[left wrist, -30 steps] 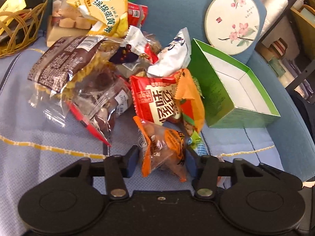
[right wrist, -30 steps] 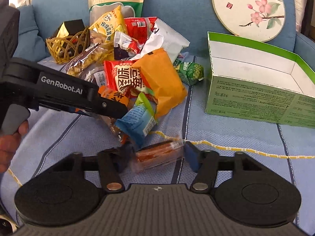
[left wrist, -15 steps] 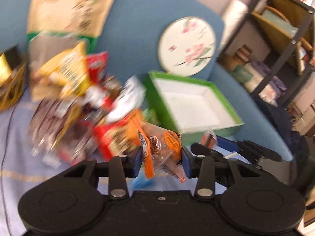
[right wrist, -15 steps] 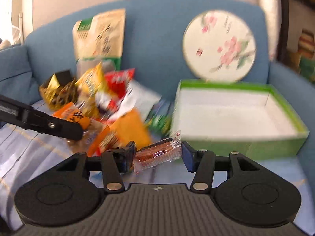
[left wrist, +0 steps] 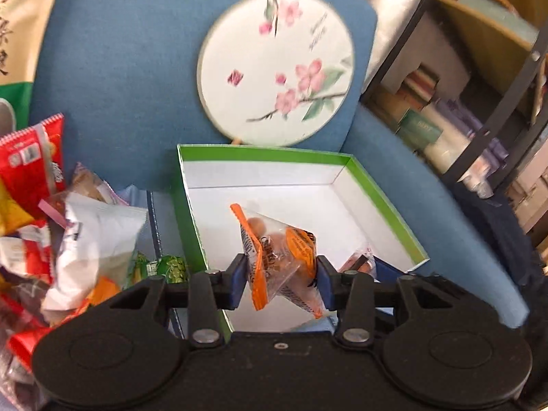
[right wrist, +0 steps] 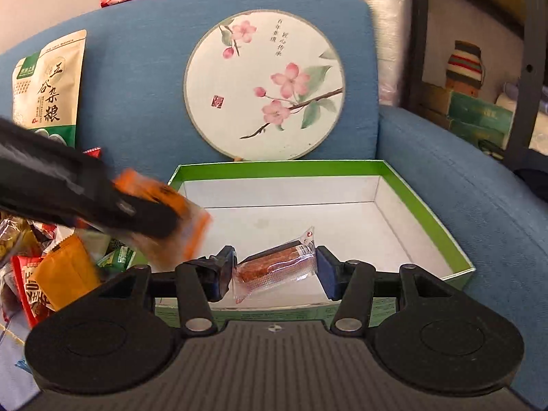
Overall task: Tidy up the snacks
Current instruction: 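Carry the orange pastry into the box with left tool while right tool carries a clear bar, then grasp the blue-green candy with the right tool, then reach the left tool to the orange apple-chip bag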
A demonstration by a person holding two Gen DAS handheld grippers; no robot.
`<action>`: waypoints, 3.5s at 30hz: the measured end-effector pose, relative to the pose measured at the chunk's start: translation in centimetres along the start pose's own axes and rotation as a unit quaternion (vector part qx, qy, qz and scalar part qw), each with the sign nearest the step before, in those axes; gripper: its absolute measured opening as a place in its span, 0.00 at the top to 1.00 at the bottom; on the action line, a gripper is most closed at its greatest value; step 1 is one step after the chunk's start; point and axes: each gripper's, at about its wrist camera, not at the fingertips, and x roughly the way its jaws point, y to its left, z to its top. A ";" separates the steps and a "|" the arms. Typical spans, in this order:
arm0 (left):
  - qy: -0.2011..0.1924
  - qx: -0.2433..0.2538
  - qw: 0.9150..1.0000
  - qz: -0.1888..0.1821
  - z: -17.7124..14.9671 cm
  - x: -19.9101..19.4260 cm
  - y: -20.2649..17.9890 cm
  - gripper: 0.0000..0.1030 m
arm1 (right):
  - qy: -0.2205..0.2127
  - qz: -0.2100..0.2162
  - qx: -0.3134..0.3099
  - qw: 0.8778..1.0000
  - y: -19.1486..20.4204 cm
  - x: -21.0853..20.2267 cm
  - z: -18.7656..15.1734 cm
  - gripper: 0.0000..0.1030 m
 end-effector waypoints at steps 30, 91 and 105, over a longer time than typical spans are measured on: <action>-0.040 -0.042 0.992 0.114 -9.7 -14.4 12.2 0.00 | 0.080 0.191 -0.098 0.973 13.0 -2.3 -5.2 0.22; -0.012 -0.028 0.999 0.012 -10.1 -12.9 6.5 0.40 | 0.128 0.147 -0.048 0.980 5.9 -3.2 -5.2 0.44; 0.010 -0.039 0.999 0.005 -10.0 -8.8 5.4 0.00 | 0.125 0.107 -0.059 0.985 4.0 -3.6 -6.0 0.19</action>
